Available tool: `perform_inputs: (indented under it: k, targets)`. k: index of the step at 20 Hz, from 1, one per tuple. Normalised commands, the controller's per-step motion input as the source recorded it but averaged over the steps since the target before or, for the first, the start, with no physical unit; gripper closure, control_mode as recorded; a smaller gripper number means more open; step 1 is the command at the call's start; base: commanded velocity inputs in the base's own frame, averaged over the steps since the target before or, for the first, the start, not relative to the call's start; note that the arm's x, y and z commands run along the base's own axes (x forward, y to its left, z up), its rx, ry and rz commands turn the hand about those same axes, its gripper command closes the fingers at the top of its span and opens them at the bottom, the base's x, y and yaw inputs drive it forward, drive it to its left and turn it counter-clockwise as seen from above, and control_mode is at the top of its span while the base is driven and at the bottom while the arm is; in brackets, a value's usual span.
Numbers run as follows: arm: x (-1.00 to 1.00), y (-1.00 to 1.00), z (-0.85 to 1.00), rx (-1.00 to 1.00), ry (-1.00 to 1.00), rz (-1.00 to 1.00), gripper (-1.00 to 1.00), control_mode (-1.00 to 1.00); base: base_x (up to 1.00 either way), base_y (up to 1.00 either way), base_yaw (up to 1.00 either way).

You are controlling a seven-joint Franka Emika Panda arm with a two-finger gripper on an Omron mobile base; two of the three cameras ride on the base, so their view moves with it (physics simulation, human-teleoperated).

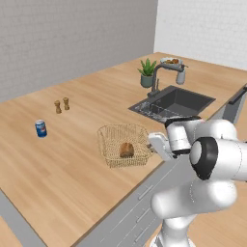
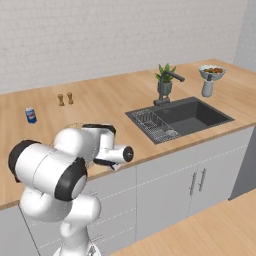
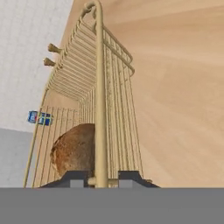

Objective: Open the cabinet, pick up the bread from the cabinet and place it in the basket. Then move the basket to the dining counter.

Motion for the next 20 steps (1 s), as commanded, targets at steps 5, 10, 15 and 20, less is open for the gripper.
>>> perform_inputs:
  k: [5,10,15,20]
  targets:
    - [0.11,0.07,-0.22,0.00,0.00,0.00,-1.00,-1.00,0.00,0.00,0.00]
    - [-0.06,0.01,0.30,0.00,-0.02,0.01,-1.00,-1.00,0.00,0.00,0.00]
    - [-0.31,0.00,0.60,0.00,-0.11,0.00,-1.00,-1.00,0.00,0.00,0.00]
    - [-0.49,0.00,0.71,-0.05,-0.05,0.05,-1.00,-1.00,0.00,0.00,0.00]
